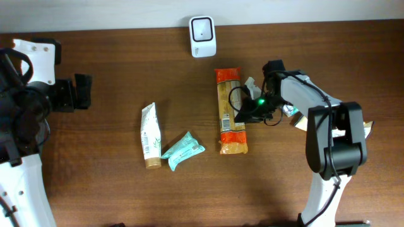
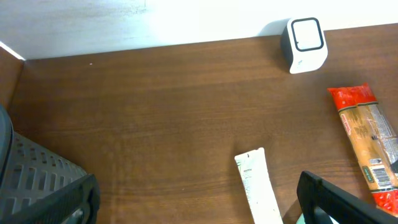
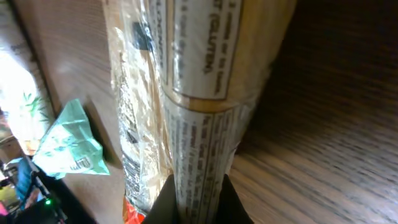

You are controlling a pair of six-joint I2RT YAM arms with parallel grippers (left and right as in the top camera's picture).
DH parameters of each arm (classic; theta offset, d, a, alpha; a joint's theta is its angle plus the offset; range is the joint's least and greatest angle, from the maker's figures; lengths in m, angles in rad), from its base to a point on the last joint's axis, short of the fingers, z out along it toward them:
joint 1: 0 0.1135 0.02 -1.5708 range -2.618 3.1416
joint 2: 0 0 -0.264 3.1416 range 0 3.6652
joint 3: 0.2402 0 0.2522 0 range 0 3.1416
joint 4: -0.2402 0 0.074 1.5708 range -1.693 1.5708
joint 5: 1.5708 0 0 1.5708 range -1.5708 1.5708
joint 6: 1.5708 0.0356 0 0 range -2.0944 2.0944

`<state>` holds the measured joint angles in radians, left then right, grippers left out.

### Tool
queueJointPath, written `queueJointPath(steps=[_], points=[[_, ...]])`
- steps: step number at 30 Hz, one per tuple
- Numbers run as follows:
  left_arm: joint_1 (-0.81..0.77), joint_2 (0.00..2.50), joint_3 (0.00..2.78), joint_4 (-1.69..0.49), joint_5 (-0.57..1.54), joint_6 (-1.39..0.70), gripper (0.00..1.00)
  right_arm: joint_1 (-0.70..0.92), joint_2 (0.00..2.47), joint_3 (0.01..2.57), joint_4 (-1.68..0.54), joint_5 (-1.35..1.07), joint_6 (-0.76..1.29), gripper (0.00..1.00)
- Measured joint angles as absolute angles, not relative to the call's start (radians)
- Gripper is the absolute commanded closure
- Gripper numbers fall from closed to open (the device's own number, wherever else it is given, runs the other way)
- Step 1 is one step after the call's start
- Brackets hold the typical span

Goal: Scan the item barcode
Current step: 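Grasp the orange-tan biscuit pack with the right gripper, then hold the biscuit pack barcode against the white scanner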

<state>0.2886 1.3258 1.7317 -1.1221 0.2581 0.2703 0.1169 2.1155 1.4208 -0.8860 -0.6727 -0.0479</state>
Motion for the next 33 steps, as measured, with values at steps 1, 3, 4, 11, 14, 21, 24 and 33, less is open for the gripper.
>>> queueJointPath(steps=[1,3,4,11,14,21,24,33], points=[[0.289,1.326,1.732,-1.122,0.258,0.270,0.01,0.112,2.116,1.415,-0.885,-0.714,-0.065,0.96],[0.289,1.326,1.732,-1.122,0.258,0.270,0.01,0.085,2.106,1.399,-0.887,-0.825,-0.093,0.96],[0.289,1.326,1.732,-1.122,0.258,0.270,0.01,0.063,2.073,1.388,-0.894,-0.855,-0.101,0.96],[0.289,1.326,1.732,-1.122,0.258,0.270,0.01,-0.057,1.514,1.376,-0.809,-1.076,-0.060,0.96],[0.289,1.326,1.732,-1.123,0.258,0.270,0.01,-0.058,1.478,1.377,-0.662,-1.067,0.076,0.96],[0.289,1.325,1.732,-1.124,0.258,0.270,0.01,0.332,1.550,1.439,-0.214,-0.120,0.022,0.96],[0.289,1.326,1.732,-1.118,0.258,0.270,0.01,0.416,1.740,1.471,0.173,0.165,-0.192,0.96],[0.289,1.326,1.732,-1.122,0.258,0.270,0.01,0.405,1.865,1.485,-0.255,0.116,-0.130,0.34]])
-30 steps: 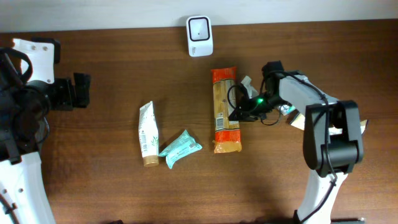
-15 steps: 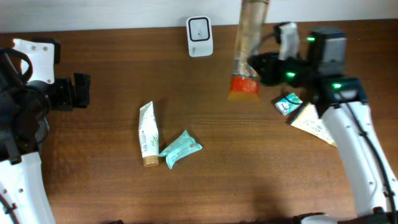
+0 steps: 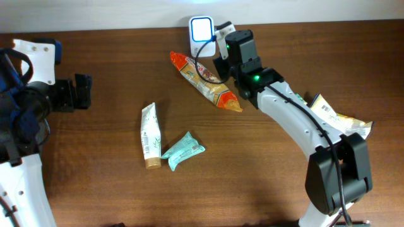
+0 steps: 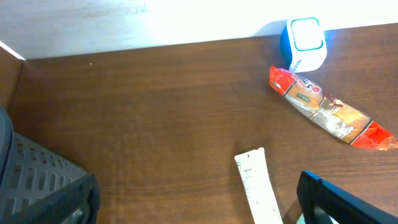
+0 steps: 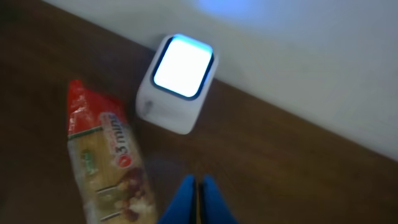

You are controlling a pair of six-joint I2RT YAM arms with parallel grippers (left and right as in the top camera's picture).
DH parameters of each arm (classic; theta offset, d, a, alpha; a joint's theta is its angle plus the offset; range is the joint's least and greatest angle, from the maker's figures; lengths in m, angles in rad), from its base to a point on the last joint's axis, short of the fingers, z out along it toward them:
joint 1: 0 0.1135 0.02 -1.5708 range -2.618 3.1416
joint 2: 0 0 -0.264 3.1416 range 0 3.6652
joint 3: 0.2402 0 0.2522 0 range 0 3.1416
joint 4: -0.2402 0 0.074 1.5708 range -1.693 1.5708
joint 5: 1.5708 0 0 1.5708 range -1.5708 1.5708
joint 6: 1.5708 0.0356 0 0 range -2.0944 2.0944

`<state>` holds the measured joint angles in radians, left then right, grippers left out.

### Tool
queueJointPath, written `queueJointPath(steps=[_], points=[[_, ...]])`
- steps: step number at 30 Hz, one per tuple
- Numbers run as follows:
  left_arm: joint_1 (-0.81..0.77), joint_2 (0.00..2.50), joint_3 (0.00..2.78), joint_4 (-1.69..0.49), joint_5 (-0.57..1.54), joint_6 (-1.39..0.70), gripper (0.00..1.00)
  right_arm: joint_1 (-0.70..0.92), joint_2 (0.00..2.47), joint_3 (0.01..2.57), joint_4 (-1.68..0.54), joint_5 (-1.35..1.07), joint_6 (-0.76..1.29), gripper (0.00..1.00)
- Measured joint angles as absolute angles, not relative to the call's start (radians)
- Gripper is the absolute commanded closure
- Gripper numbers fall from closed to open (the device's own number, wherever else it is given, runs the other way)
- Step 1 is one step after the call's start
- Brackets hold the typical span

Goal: Scan the item barcode
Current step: 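Hold the biscuit pack barcode against the white scanner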

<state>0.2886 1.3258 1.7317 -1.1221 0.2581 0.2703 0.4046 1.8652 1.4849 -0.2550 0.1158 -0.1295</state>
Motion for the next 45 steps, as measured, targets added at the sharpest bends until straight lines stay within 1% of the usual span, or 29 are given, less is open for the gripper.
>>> queueJointPath(steps=[1,2,3,4,5,6,7,9,11,12,14,16,17,20,22,23,25,26,27,28,29,30,31,33,37,38,40,43,45], points=[[0.289,1.326,1.732,-1.122,0.258,0.270,0.01,0.404,1.868,1.500,-0.342,0.094,-0.130,0.26],[0.289,1.326,1.732,-1.125,0.258,0.270,0.01,0.414,1.880,1.539,-0.514,0.089,-0.149,0.21],[0.289,1.326,1.732,-1.123,0.258,0.270,0.01,0.429,1.904,1.583,-0.551,0.088,-0.161,0.18],[0.289,1.326,1.732,-1.124,0.258,0.270,0.01,0.454,1.981,1.734,-0.717,0.093,-0.196,0.04],[0.289,1.326,1.732,-1.122,0.258,0.270,0.01,0.469,2.034,1.815,-0.744,0.092,-0.217,0.01],[0.289,1.326,1.732,-1.122,0.258,0.270,0.01,0.479,2.069,1.865,-0.805,0.096,-0.247,0.01],[0.289,1.326,1.732,-1.123,0.258,0.270,0.01,0.488,2.127,1.913,-0.809,0.104,-0.279,0.01],[0.289,1.326,1.732,-1.123,0.258,0.270,0.01,0.498,2.264,1.925,-0.808,0.121,-0.355,0.01],[0.289,1.326,1.732,-1.122,0.258,0.270,0.01,0.498,2.344,1.925,-0.790,0.147,-0.405,0.00],[0.289,1.326,1.732,-1.122,0.258,0.270,0.01,0.498,2.352,1.925,-0.784,0.157,-0.428,0.18],[0.289,1.326,1.732,-1.123,0.258,0.270,0.01,0.486,2.352,1.925,-0.782,0.157,-0.441,0.70],[0.289,1.326,1.732,-1.122,0.258,0.270,0.01,0.467,2.352,1.925,-0.797,0.151,-0.449,0.91],[0.289,1.326,1.732,-1.122,0.258,0.270,0.01,0.459,2.350,1.940,-0.811,0.136,-0.452,0.96],[0.289,1.326,1.732,-1.122,0.258,0.270,0.01,0.453,2.347,1.954,-0.867,0.084,-0.430,0.96],[0.289,1.326,1.732,-1.123,0.258,0.270,0.01,0.447,2.334,1.968,-0.971,-0.017,-0.351,0.96],[0.289,1.326,1.732,-1.125,0.258,0.270,0.01,0.441,2.323,2.005,-1.111,-0.143,-0.330,0.96],[0.289,1.326,1.732,-1.123,0.258,0.270,0.01,0.428,2.308,2.109,-1.267,-0.395,-0.307,0.96],[0.289,1.326,1.732,-1.123,0.258,0.270,0.01,0.421,2.300,2.149,-1.293,-0.466,-0.300,0.96],[0.289,1.326,1.732,-1.122,0.258,0.270,0.01,0.392,2.291,2.235,-1.345,-0.607,-0.295,0.96],[0.289,1.326,1.732,-1.122,0.258,0.270,0.01,0.320,2.254,2.328,-1.361,-0.800,-0.290,0.96],[0.289,1.326,1.732,-1.122,0.258,0.270,0.01,0.260,2.229,2.368,-1.365,-0.910,-0.288,0.96],[0.289,1.326,1.732,-1.122,0.258,0.270,0.01,0.204,2.209,2.390,-1.359,-0.978,-0.287,0.96],[0.289,1.326,1.732,-1.122,0.258,0.270,0.01,0.180,2.205,2.392,-1.341,-0.992,-0.287,0.96],[0.289,1.326,1.732,-1.122,0.258,0.270,0.01,0.189,2.206,2.388,-1.185,-0.898,-0.285,0.96],[0.289,1.326,1.732,-1.122,0.258,0.270,0.01,0.273,2.210,2.382,-0.811,-0.446,-0.302,0.96],[0.289,1.326,1.732,-1.122,0.258,0.270,0.01,0.294,2.221,2.382,-0.701,-0.324,-0.344,0.96],[0.289,1.326,1.732,-1.123,0.258,0.270,0.01,0.310,2.275,2.383,-0.564,-0.220,-0.427,0.96],[0.289,1.326,1.732,-1.125,0.258,0.270,0.01,0.315,2.465,2.383,-0.368,-0.163,-0.528,0.96],[0.289,1.326,1.732,-1.123,0.258,0.270,0.01,0.315,2.556,2.382,-0.319,-0.155,-0.615,0.96]])
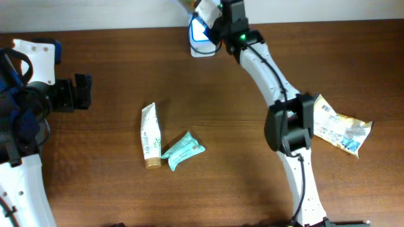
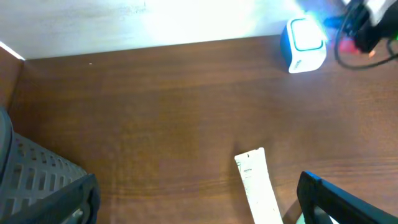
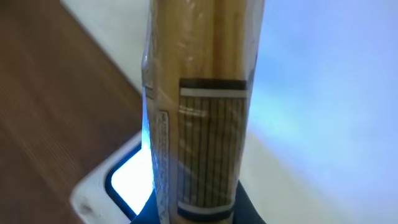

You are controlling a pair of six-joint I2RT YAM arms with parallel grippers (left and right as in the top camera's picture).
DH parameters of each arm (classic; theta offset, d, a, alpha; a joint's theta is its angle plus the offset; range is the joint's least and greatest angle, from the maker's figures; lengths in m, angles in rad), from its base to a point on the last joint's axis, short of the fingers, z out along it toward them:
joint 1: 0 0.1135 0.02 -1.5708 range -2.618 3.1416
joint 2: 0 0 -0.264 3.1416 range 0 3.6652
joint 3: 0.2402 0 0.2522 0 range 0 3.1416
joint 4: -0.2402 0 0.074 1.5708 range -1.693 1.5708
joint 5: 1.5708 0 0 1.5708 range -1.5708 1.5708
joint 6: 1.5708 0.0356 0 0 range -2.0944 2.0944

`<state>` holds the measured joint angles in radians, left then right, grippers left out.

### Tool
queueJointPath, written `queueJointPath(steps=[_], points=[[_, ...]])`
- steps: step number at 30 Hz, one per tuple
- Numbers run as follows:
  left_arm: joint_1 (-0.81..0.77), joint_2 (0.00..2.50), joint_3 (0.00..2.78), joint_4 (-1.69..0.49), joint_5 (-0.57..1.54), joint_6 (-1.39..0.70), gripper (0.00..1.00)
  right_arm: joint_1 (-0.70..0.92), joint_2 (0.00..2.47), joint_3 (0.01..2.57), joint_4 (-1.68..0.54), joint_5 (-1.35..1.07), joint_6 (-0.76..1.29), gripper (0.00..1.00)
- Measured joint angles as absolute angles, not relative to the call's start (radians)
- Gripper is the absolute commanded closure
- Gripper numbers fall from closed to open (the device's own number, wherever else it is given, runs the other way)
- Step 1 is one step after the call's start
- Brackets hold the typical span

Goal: Scan the item barcode
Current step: 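Hold the biscuit pack barcode against the white scanner, then drop the biscuit pack at the right side of the table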

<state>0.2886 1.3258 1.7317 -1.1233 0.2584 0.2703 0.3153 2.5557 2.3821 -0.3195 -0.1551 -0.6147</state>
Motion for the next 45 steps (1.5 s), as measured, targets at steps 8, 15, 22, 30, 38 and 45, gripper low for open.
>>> queueJointPath(steps=[8,15,22,30,38,45], points=[[0.289,1.326,1.732,-1.123,0.258,0.270,0.01,0.342,2.587,2.372,-0.266,-0.135,-0.710,0.96],[0.289,1.326,1.732,-1.122,0.258,0.270,0.01,0.363,2.531,2.372,-0.453,-0.135,-0.715,0.96],[0.289,1.326,1.732,-1.123,0.258,0.270,0.01,0.356,2.086,2.378,-1.121,-0.229,-0.298,0.96],[0.289,1.326,1.732,-1.122,0.258,0.270,0.01,0.046,1.939,2.233,-1.669,0.016,0.117,0.96],[0.289,1.326,1.732,-1.122,0.258,0.270,0.01,-0.153,1.959,1.568,-1.148,0.048,0.233,0.42],[0.289,1.326,1.732,-1.122,0.258,0.270,0.00,-0.175,1.947,1.779,-1.269,-0.155,0.183,0.34]])
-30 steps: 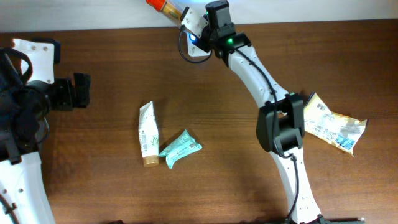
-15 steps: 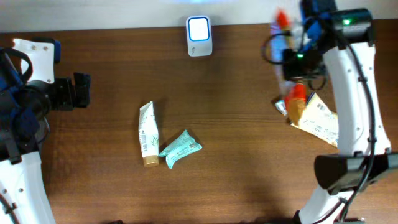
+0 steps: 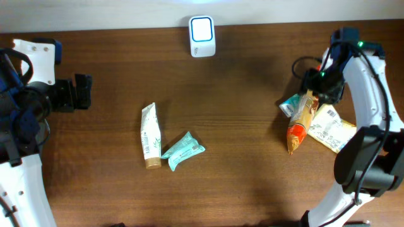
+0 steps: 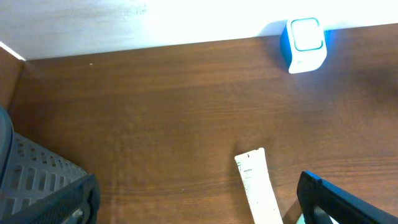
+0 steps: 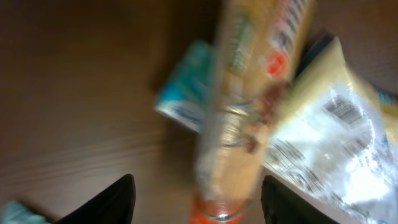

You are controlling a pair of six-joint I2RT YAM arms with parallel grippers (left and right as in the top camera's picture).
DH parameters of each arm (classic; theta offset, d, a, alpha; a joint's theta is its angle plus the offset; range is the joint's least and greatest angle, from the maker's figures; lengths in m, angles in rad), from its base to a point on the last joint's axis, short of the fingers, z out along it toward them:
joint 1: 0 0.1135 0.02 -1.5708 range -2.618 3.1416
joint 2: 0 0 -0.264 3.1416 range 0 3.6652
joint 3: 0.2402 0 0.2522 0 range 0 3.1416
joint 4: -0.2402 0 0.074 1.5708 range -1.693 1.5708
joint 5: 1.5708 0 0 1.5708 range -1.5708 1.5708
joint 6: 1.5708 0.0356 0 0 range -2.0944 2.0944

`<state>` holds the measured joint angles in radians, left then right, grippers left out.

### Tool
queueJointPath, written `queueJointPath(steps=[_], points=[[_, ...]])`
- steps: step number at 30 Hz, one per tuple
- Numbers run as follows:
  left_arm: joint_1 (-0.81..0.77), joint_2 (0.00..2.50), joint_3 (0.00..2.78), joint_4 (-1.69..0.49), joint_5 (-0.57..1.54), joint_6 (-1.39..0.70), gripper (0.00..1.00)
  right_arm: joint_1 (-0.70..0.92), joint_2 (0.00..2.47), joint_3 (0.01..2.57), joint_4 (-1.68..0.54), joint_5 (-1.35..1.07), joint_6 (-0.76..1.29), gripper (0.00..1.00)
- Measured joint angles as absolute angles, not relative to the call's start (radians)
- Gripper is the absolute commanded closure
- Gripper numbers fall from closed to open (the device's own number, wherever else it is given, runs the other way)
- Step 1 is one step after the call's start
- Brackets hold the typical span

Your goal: Scan the item barcode

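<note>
The pasta packet (image 3: 299,123), clear with orange ends, lies at the right of the table, partly on other packs. My right gripper (image 3: 323,85) hovers just above it, open. In the right wrist view the blurred packet (image 5: 255,112) sits below and between the wide-apart fingers of that gripper (image 5: 199,202), untouched. The white scanner (image 3: 202,28) stands at the back edge, its face lit blue, and shows in the left wrist view as well (image 4: 305,43). My left gripper (image 3: 82,93) stays at the far left, open and holding nothing (image 4: 199,199).
A white tube (image 3: 150,135) and a teal pouch (image 3: 183,150) lie left of centre. A teal pack (image 3: 289,106) and a silvery yellow bag (image 3: 331,129) lie under and beside the pasta. A grey basket (image 4: 31,174) is by the left gripper.
The right gripper held the pasta packet upright in front of the scanner at the back. Now the packet lies on the pile at the right and the gripper is open above it.
At first the right gripper was down at the pasta packet lying in the table's middle. Then the packet was beside the lit scanner with the gripper at it. Then it was held up before the scanner, barcode showing. It now rests at the right, released.
</note>
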<state>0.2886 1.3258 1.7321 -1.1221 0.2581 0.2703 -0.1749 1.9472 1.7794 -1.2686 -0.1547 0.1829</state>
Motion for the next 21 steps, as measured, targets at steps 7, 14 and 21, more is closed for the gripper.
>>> queueJointPath(steps=[7,14,21], points=[[0.289,1.326,1.732,-1.122,0.258,0.270,0.01,0.253,1.936,1.855,-1.219,-0.387,0.138,0.91],[0.289,1.326,1.732,-1.122,0.258,0.270,0.01,0.618,1.942,1.657,-1.010,-0.405,0.265,0.96],[0.289,1.326,1.732,-1.122,0.258,0.270,0.01,0.737,2.099,1.637,-0.956,-0.414,0.380,0.96]])
